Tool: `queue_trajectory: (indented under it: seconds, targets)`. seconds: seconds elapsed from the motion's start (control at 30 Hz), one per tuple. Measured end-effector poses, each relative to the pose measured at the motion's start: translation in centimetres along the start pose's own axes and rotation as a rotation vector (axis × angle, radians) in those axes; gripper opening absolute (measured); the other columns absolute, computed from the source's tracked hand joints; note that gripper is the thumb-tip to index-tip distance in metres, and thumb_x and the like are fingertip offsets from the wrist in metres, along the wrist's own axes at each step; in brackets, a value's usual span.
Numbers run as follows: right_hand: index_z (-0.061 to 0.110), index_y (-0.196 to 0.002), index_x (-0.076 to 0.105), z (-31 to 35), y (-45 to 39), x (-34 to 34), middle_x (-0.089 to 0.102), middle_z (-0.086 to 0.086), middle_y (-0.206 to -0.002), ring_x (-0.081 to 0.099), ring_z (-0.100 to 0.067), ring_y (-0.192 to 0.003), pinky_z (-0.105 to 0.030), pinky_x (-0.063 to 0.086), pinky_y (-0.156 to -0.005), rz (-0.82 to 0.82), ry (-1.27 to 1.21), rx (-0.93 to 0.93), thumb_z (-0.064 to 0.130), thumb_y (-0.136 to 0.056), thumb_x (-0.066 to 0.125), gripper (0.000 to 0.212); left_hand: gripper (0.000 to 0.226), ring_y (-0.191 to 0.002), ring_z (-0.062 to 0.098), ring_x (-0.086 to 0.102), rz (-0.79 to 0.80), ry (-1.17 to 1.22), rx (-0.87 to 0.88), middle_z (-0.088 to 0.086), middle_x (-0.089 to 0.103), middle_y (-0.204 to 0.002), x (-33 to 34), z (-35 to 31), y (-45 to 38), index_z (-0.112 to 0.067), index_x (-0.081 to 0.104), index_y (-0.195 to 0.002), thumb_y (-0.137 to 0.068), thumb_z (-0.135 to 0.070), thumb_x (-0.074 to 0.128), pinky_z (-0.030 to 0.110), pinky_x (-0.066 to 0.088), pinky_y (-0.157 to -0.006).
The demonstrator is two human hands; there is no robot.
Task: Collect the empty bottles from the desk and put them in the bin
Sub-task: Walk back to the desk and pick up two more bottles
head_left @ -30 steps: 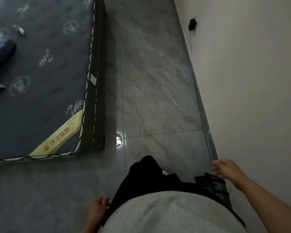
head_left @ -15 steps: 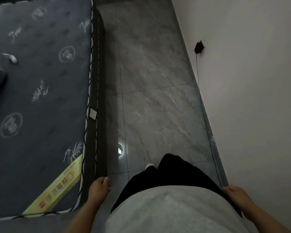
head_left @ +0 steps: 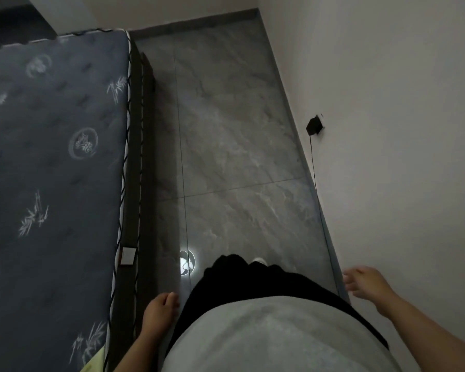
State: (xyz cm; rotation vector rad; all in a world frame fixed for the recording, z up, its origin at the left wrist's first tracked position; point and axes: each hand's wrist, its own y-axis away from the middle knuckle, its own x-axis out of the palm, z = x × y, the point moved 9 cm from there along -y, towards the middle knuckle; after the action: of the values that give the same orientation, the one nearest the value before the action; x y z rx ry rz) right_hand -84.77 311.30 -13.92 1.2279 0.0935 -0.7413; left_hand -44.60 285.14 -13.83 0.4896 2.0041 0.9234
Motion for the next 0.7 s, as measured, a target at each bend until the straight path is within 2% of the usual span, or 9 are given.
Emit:
queue_trajectory:
  seconds: [0.13,0.23,0.3,0.4,0.47,0.53,0.57,0.63,0.7]
  targets:
    - [0.0,-0.092,0.057,10.8,-3.6,-0.5,0.055,-0.012,-0.069,0.049,-0.021,-0.057,-0.027,0.038,-0.055,0.019,-0.013,-0.079,0.006,-0.095,0.042,0.016,0.028,-0.093,0.03,0.06,0.001,-0.05,-0.094,0.024,0.067,-0.101,-1.0,-2.5,-2.1,0.003,0.067,-0.099,-0.095,-0.014,0.046,0.03,0.038,-0.076]
    - [0.0,-0.092,0.057,16.2,-6.9,-0.5,0.055,-0.01,-0.068,0.05,-0.02,-0.058,-0.027,0.038,-0.055,0.02,-0.005,-0.079,0.005,-0.095,0.043,0.016,0.03,-0.112,0.032,0.056,-0.014,-0.095,-0.162,0.025,0.063,-0.118,-2.1,-5.5,-5.2,0.005,0.066,-0.107,-0.094,-0.014,0.046,0.031,0.038,-0.087]
    - [0.0,-0.091,0.058,19.1,-8.6,-0.3,0.056,-0.011,-0.069,0.051,-0.022,-0.059,-0.027,0.039,-0.056,0.026,0.01,-0.087,0.006,-0.095,0.043,0.017,0.03,-0.117,0.032,0.054,-0.032,-0.103,-0.167,0.024,0.062,-0.122,-3.3,-8.6,-7.6,0.005,0.065,-0.109,-0.094,-0.013,0.046,0.032,0.038,-0.095]
    - [0.001,-0.087,0.059,21.5,-10.4,-0.2,0.058,-0.012,-0.07,0.052,-0.022,-0.06,-0.027,0.04,-0.057,0.022,0.025,-0.033,0.008,-0.094,0.045,0.018,0.03,-0.109,0.032,0.058,-0.024,-0.106,-0.14,0.023,0.065,-0.116,-5.5,-13.7,-11.7,0.004,0.067,-0.106,-0.095,-0.015,0.045,0.031,0.041,-0.088]
    - [0.0,-0.082,0.06,21.9,-11.2,0.0,0.057,-0.014,-0.068,0.05,-0.022,-0.055,-0.026,0.038,-0.054,0.03,0.046,0.025,0.005,-0.093,0.046,0.019,0.027,-0.082,0.028,0.061,-0.025,-0.076,-0.085,0.023,0.069,-0.094,-6.7,-17.4,-14.2,-0.002,0.071,-0.087,-0.094,-0.014,0.048,0.027,0.044,-0.071]
    - [0.0,-0.07,0.058,22.8,-11.7,-0.2,0.057,-0.016,-0.066,0.048,-0.021,-0.054,-0.026,0.034,-0.053,0.037,0.033,0.077,0.002,-0.092,0.048,0.024,0.031,-0.059,0.023,0.057,-0.048,-0.037,-0.043,0.017,0.064,-0.069,-8.2,-21.8,-16.7,-0.007,0.066,-0.068,-0.093,-0.013,0.05,0.027,0.044,-0.056]
    - [0.0,-0.066,0.058,23.9,-12.5,-0.5,0.058,-0.018,-0.068,0.048,-0.022,-0.055,-0.027,0.033,-0.054,0.031,0.042,0.075,0.001,-0.091,0.049,0.027,0.031,-0.058,0.025,0.056,-0.051,-0.029,-0.014,0.016,0.062,-0.065,-8.8,-24.5,-18.7,-0.005,0.064,-0.067,-0.093,-0.013,0.049,0.029,0.044,-0.058]
    - [-0.004,-0.064,0.06,26.3,-14.4,-1.5,0.063,-0.021,-0.077,0.052,-0.024,-0.065,-0.03,0.034,-0.06,-0.012,0.147,0.079,0.004,-0.09,0.053,0.028,0.029,-0.072,0.033,0.061,-0.037,-0.019,0.018,0.021,0.062,-0.074,-10.0,-30.3,-22.0,0.0,0.064,-0.078,-0.094,-0.016,0.047,0.04,0.05,-0.071]
    - [-0.01,-0.078,0.067,29.1,-15.7,-1.9,0.067,-0.025,-0.093,0.057,-0.026,-0.08,-0.032,0.036,-0.066,-0.018,0.259,0.083,0.01,-0.091,0.052,0.029,0.026,-0.079,0.035,0.062,-0.057,0.008,0.061,0.022,0.064,-0.079,-11.1,-35.7,-24.8,-0.002,0.065,-0.084,-0.094,-0.018,0.047,0.047,0.052,-0.08]
